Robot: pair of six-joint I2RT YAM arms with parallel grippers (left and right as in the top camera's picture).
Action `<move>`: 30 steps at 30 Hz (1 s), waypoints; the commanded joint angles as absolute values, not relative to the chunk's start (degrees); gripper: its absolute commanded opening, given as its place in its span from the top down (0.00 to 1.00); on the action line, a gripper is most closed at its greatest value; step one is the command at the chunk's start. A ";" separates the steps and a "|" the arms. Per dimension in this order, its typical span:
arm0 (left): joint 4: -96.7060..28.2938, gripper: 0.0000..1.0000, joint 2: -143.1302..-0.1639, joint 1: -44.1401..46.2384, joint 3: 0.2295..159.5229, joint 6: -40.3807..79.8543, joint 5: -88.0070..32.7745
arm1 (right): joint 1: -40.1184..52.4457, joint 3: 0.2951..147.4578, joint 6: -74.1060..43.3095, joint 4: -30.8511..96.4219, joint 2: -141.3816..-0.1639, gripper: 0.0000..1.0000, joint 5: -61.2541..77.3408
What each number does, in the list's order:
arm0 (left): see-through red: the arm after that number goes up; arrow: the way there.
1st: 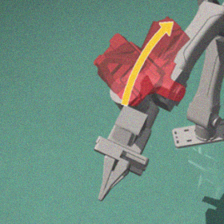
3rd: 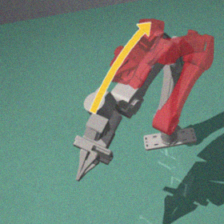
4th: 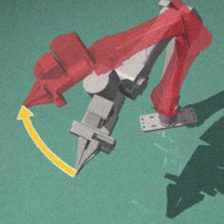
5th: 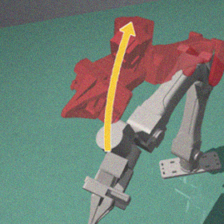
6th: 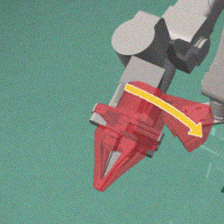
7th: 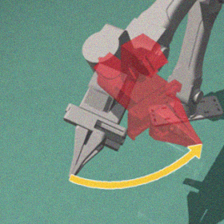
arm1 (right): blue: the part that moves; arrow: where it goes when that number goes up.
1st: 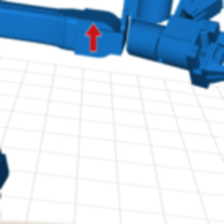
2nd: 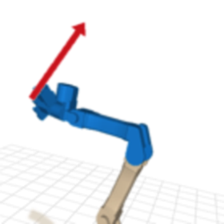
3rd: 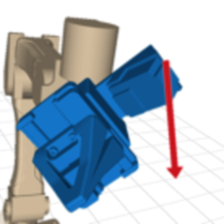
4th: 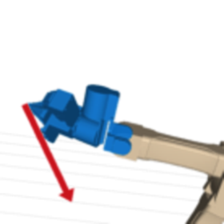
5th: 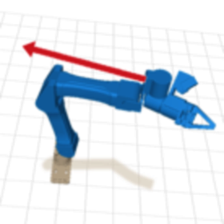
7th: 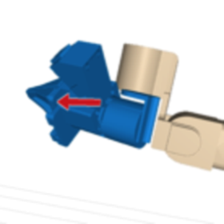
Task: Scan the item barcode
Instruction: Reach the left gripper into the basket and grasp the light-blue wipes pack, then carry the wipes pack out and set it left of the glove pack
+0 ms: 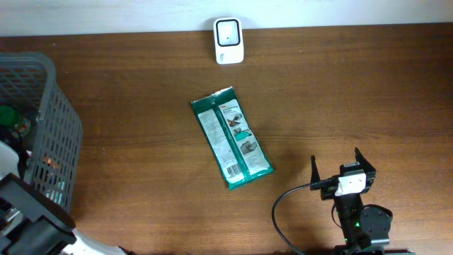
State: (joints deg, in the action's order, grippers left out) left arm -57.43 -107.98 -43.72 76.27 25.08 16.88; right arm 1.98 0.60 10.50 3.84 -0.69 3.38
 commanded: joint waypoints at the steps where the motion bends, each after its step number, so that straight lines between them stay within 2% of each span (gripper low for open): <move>1: -60.53 1.00 -109.38 -44.03 82.35 24.71 13.67 | 2.28 0.32 10.48 4.14 -0.36 0.02 4.29; 4: -67.48 1.00 -109.21 -43.94 95.44 24.27 12.16 | 2.28 0.32 10.48 4.14 -0.36 0.02 4.29; 7: -76.64 1.00 -109.03 -43.88 117.78 22.17 8.62 | 2.28 0.32 10.48 4.14 -0.36 0.02 4.29; 11: -82.59 1.00 -108.27 -43.35 139.70 21.21 -3.07 | 2.28 0.32 10.48 4.12 -0.36 0.02 4.29; 12: -83.83 1.00 -107.39 -41.89 145.64 19.14 -7.40 | 2.28 0.32 10.48 4.14 -0.36 0.02 4.29; 15: -86.30 1.00 -103.63 -35.05 152.51 19.16 -8.19 | 2.28 0.32 10.48 4.12 -0.36 0.02 4.29; 17: -87.72 1.00 -101.36 -29.30 152.66 17.72 -7.60 | 2.28 0.32 10.48 4.14 -0.36 0.02 4.29; 20: -96.79 1.00 -101.03 -17.32 151.89 16.97 -0.89 | 2.28 0.32 10.48 4.14 -0.36 0.02 4.29; 24: -96.53 1.00 -100.90 -6.92 138.08 14.22 0.75 | 2.28 0.32 10.48 4.14 -0.36 0.02 4.29; 26: -94.37 1.00 -100.90 -3.77 128.31 14.24 1.30 | 2.28 0.32 10.48 4.14 -0.36 0.02 4.29; 30: -82.28 1.00 -100.90 2.63 108.47 15.42 1.32 | 2.28 0.32 10.48 4.12 -0.36 0.02 4.29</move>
State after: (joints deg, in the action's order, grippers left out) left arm -86.87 -101.32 -0.97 117.01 15.18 0.49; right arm 1.98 0.58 10.55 3.86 -0.69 3.57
